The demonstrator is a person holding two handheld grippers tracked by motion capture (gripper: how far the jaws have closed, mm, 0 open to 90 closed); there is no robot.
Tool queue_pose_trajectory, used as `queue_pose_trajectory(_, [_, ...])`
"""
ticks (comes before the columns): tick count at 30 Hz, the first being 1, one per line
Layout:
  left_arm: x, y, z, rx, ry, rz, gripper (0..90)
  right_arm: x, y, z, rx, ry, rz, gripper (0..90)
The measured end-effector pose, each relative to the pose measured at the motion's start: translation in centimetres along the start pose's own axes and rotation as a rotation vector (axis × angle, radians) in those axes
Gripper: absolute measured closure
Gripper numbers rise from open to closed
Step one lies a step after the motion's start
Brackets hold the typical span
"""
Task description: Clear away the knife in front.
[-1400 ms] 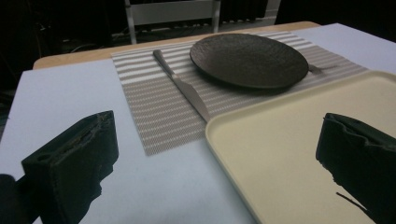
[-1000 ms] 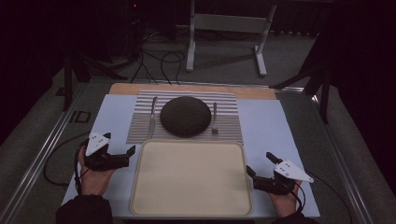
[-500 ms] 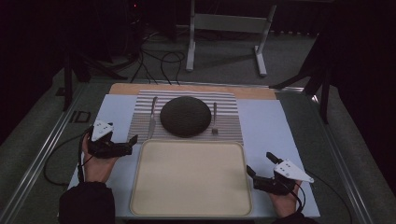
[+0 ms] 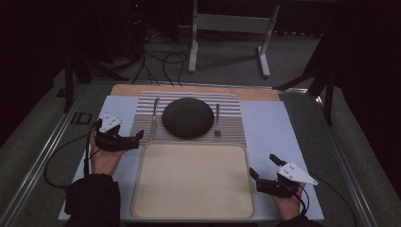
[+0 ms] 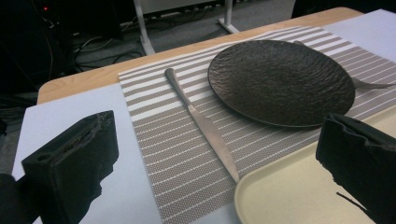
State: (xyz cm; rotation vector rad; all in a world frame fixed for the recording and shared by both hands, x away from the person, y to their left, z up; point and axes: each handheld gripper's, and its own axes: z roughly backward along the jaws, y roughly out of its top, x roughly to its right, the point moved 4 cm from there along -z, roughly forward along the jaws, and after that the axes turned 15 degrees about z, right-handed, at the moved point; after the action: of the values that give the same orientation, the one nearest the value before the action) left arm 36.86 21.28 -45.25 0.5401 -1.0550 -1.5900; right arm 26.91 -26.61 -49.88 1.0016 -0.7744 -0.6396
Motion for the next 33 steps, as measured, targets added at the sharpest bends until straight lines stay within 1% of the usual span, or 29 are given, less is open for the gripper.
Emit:
queue_pose_trajectory(6, [-0.1,0.5,-0.7,-0.01,0.008,-0.003,0.0,0.1,0.0,0.0,0.004,-0.002,-0.006,8.7])
queue_pose_trajectory(15, [-0.3,1.1,-2.2,-0.032,0.025,0.013,0.0,0.1,0.0,0.0,0.007,-0.001,-0.01,8.7])
queue_pose_trajectory(19, [-0.3,1.4,-2.6,-0.032,0.027,0.02,0.0,0.1,0.1,0.1,0.007,-0.002,-0.008,8.7])
queue_pose_trajectory(23, [-0.4,1.7,-3.3,-0.046,0.036,0.029,0.0,0.1,0.1,0.1,0.009,-0.003,-0.006,8.7])
queue_pose_trajectory(25, [-0.4,1.7,-3.3,-0.046,0.036,0.029,0.0,0.1,0.1,0.1,0.009,-0.002,-0.005,8.7])
queue_pose_trajectory(27, [-0.5,2.0,-3.9,-0.052,0.038,0.039,0.0,0.0,0.1,0.1,0.007,-0.003,-0.003,8.7])
queue_pose_trajectory(33, [-0.7,2.4,-4.5,-0.057,0.042,0.043,0.0,0.1,0.1,0.1,0.008,-0.006,-0.005,8.7])
